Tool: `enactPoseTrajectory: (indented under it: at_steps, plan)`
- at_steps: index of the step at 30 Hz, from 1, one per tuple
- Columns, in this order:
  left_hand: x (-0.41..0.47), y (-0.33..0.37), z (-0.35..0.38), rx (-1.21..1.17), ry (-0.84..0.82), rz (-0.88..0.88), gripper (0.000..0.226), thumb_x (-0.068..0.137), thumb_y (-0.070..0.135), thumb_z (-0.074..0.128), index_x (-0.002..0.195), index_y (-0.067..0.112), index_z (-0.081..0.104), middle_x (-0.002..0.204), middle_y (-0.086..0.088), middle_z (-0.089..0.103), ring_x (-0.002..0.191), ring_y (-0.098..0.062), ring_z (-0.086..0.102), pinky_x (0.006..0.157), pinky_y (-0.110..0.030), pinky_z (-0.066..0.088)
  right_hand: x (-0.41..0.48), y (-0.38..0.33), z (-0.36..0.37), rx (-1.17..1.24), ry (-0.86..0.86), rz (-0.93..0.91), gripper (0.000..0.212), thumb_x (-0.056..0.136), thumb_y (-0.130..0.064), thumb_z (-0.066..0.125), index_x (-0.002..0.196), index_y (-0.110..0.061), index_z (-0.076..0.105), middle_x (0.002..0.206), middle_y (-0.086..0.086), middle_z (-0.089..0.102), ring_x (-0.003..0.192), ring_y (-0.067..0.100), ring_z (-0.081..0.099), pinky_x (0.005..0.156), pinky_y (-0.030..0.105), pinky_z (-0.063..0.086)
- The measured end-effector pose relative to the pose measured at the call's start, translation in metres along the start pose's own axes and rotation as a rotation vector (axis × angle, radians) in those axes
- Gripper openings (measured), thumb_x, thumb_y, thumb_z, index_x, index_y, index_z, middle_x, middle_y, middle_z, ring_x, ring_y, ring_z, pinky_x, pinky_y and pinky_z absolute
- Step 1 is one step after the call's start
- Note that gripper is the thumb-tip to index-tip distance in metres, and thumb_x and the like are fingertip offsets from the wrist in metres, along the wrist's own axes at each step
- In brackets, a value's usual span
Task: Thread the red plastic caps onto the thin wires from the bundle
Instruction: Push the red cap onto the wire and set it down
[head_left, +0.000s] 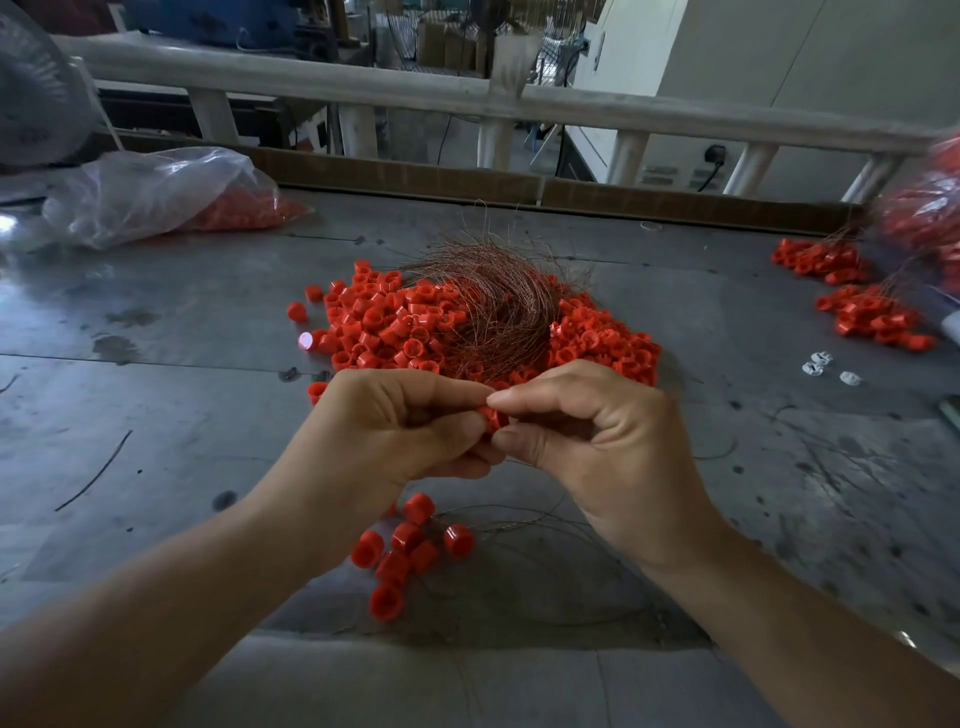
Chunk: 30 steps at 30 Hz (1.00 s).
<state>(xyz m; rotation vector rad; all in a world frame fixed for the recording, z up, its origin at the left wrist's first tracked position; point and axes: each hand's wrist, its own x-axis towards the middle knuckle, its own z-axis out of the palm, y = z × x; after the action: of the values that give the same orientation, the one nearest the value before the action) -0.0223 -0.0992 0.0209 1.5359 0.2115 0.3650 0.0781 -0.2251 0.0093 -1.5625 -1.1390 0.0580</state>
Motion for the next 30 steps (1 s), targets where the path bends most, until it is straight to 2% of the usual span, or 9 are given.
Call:
enactPoseTrajectory:
  at_steps: [7,15,21,25,30]
  plan:
    - [-0.0012,0.0033,-0.0038,-0.041,-0.036,-0.050,0.025,0.058,0.015,0.061,0.074,0.025,0.076,0.069,-0.008,0.072,0.064,-0.015,0.070,0.056,-0.016,0.053,0.0002,-0.0017,0.0005,-0.010,-0.004,0.013,0.023,0.066,-0.015,0.072,0.088,-0.022,0.068,0.080,-0.009,0.066,0.075,0.003,0.065,0.067,0.014,0.050]
    - [-0.0016,0.0045,-0.0059,-0.042,-0.066,-0.108,0.023,0.058,0.015,0.062,0.073,0.025,0.076,0.070,-0.010,0.072,0.064,-0.015,0.070,0.055,-0.016,0.052,-0.0012,-0.0007,0.0024,-0.069,-0.014,-0.017,0.023,0.066,-0.016,0.075,0.088,-0.019,0.070,0.079,-0.007,0.067,0.074,0.005,0.065,0.067,0.021,0.054]
    - [-0.0032,0.0047,-0.0035,-0.115,-0.078,-0.154,0.020,0.057,0.016,0.063,0.071,0.020,0.077,0.066,-0.010,0.071,0.059,-0.014,0.069,0.051,-0.015,0.052,-0.0008,-0.0022,0.0018,-0.026,0.019,-0.012,0.021,0.063,-0.021,0.074,0.083,-0.024,0.069,0.076,-0.009,0.068,0.070,0.003,0.065,0.064,0.017,0.053]
    - [-0.0016,0.0045,-0.0019,-0.117,-0.075,-0.167,0.023,0.059,0.011,0.061,0.075,0.018,0.076,0.065,-0.011,0.071,0.058,-0.014,0.069,0.051,-0.015,0.052,0.0003,-0.0006,-0.0011,-0.055,-0.012,-0.042,0.020,0.062,-0.023,0.074,0.081,-0.016,0.071,0.075,-0.006,0.068,0.070,0.006,0.065,0.063,0.020,0.053]
    - [-0.0008,0.0031,-0.0029,-0.081,-0.065,-0.186,0.024,0.058,0.009,0.061,0.078,0.014,0.074,0.066,-0.013,0.071,0.058,-0.014,0.069,0.051,-0.016,0.052,0.0000,0.0030,-0.0010,-0.178,-0.065,-0.162,0.019,0.064,-0.013,0.074,0.080,-0.003,0.072,0.074,0.000,0.067,0.070,0.008,0.063,0.064,0.020,0.053]
